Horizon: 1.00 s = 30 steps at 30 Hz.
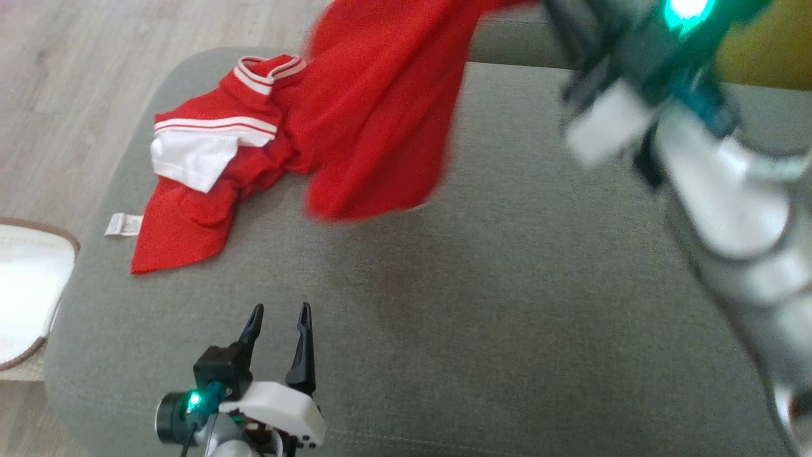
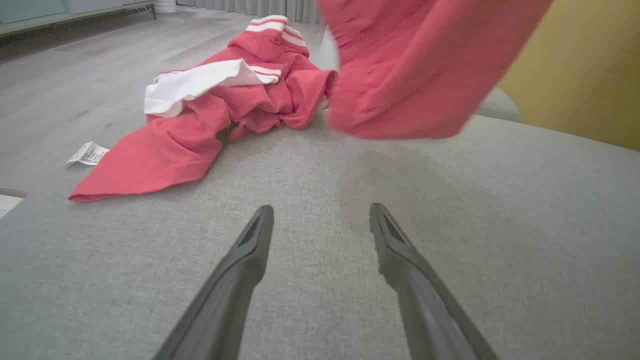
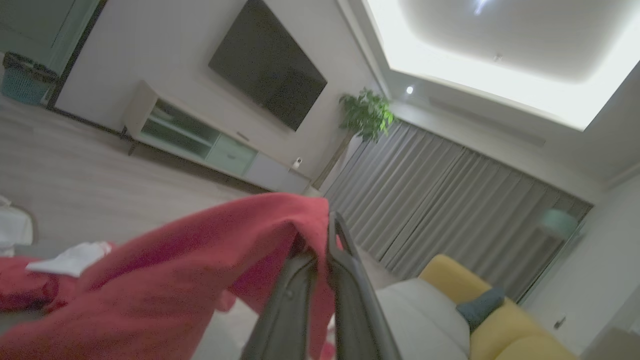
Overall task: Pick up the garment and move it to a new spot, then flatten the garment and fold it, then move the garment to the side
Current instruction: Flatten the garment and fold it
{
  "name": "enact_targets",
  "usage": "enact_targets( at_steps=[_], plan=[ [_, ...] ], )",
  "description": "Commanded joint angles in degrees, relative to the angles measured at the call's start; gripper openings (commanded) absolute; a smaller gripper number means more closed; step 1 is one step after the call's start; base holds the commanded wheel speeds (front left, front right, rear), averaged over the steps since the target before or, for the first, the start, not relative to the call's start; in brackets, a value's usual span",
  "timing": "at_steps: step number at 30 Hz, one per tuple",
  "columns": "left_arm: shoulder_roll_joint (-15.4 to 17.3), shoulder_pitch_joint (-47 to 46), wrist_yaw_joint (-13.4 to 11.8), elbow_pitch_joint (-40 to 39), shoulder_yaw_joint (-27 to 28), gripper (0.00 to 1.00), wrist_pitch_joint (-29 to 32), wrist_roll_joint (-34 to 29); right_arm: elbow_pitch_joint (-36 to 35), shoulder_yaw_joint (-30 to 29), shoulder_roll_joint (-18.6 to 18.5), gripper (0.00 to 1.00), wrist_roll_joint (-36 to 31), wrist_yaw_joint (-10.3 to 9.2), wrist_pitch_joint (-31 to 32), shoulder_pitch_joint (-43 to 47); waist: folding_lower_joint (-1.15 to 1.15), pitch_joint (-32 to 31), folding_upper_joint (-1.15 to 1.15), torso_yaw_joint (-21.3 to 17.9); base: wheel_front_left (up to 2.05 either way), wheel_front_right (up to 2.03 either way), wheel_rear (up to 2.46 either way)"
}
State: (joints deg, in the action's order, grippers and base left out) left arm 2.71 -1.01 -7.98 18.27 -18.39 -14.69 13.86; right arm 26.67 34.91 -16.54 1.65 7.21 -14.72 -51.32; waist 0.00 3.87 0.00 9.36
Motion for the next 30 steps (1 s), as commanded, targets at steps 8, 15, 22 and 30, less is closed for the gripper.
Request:
enact_targets(
  at_steps=[8, 15, 22, 30],
  plan=[
    [0.2, -2.7, 1.1, -1.5, 1.4, 1.00, -0.3, 0.1, 5.0, 2.9, -6.9, 0.00, 2.8, 0.28, -0.3, 19.3, 0.00, 1.7, 0.00, -3.7, 0.00, 0.00, 0.00],
    [0.2, -6.2, 1.9, -1.3, -0.1, 1.00, -0.3, -0.1, 11.6, -9.3, -6.7, 0.72, 0.5, 0.28, -0.3, 26.1, 0.00, 3.0, 0.00, -6.3, 0.00, 0.00, 0.00],
    [0.2, -11.9, 3.0, -1.7, -3.4, 1.00, -0.3, 2.5, 10.2, -20.9, -1.6, 1.00, -4.9, 0.28, -0.3, 28.3, 0.00, 3.9, 0.00, -8.5, 0.00, 0.00, 0.00],
    [0.2, -20.1, 2.6, 5.4, -7.8, 1.00, -0.3, 13.1, 4.0, -26.2, 3.4, 1.00, -7.2, 0.28, -0.3, 30.2, 0.00, 5.3, 0.00, -10.7, 0.00, 0.00, 0.00]
  ],
)
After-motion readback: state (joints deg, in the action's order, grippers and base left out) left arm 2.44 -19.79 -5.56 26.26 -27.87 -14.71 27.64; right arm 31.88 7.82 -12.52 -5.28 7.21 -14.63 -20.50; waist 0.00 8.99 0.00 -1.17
